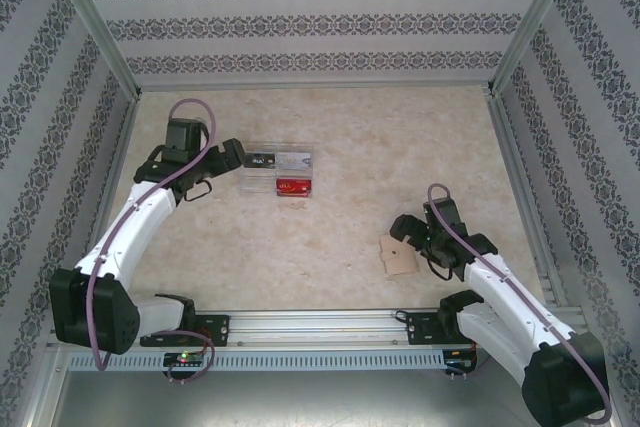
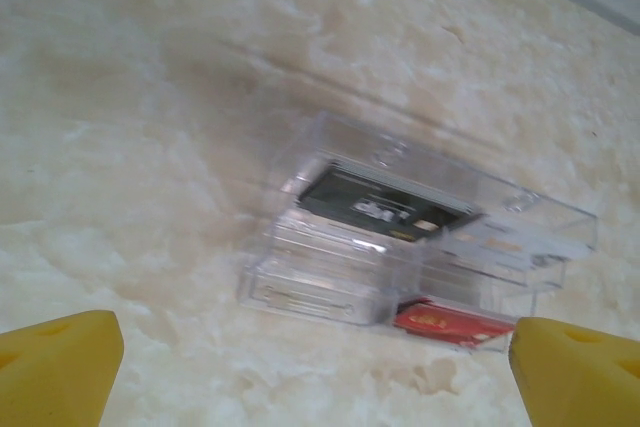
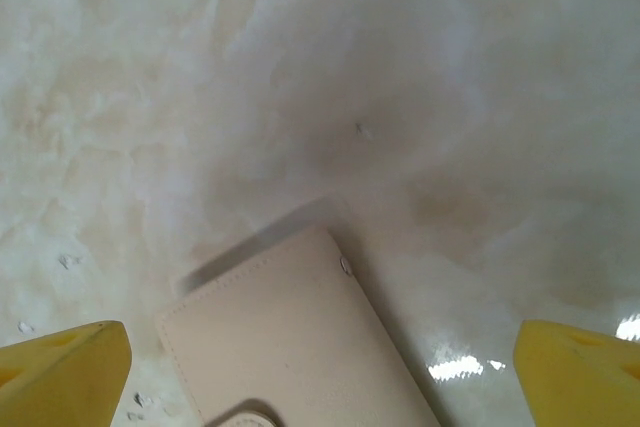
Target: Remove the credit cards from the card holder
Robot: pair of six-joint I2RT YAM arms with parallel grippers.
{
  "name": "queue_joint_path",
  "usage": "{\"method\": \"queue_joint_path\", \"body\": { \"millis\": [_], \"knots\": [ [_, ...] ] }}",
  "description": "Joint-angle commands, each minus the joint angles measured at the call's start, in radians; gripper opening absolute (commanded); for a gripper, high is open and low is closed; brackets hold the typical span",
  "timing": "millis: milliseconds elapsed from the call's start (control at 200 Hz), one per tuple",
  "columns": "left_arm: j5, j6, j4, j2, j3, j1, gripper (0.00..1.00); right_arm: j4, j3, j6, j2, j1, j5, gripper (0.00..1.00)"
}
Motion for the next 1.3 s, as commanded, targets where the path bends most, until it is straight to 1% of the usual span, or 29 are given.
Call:
{"method": "queue_joint_path", "body": {
  "millis": [0, 270, 335, 435, 540, 699, 789, 954, 1164, 1294],
  "knots": [
    [-0.041, -0.013, -0.057, -0.007, 0.022, -0.048, 1.00, -0.001, -0.037, 0.023, -0.002, 0.021, -0.050, 0.98],
    [-0.075, -0.023, -0.100, -0.039, 0.020, -0.116, 1.00, 0.043, -0.045, 0.077, 0.000, 0.133, -0.121, 0.98],
    [-0.077, -0.021, -0.112, -0.047, 0.018, -0.125, 1.00, 0.054, -0.086, 0.110, -0.015, 0.164, -0.140, 0.98],
    [-0.077, -0.018, -0.115, -0.065, -0.002, -0.146, 1.00, 0.094, -0.097, 0.138, -0.034, 0.227, -0.135, 0.98],
    [-0.077, -0.025, -0.116, -0.088, -0.029, -0.175, 1.00, 0.145, -0.088, 0.148, -0.012, 0.271, -0.119, 0.98],
    [-0.092, -0.042, -0.123, -0.115, -0.051, -0.214, 1.00, 0.253, -0.057, 0.135, 0.113, 0.308, -0.131, 0.98],
    [-0.096, -0.051, -0.142, -0.115, -0.053, -0.232, 0.99, 0.238, 0.026, 0.115, 0.194, 0.332, -0.089, 0.98],
    [-0.116, -0.055, -0.163, -0.129, -0.060, -0.266, 1.00, 0.243, 0.100, 0.072, 0.296, 0.340, -0.043, 0.98],
    [-0.094, -0.061, -0.137, -0.176, -0.096, -0.275, 1.00, 0.280, 0.202, 0.033, 0.435, 0.351, -0.088, 0.98],
    [-0.099, -0.063, -0.155, -0.176, -0.093, -0.282, 1.00, 0.289, 0.262, 0.034, 0.497, 0.395, -0.098, 0.98]
  ]
}}
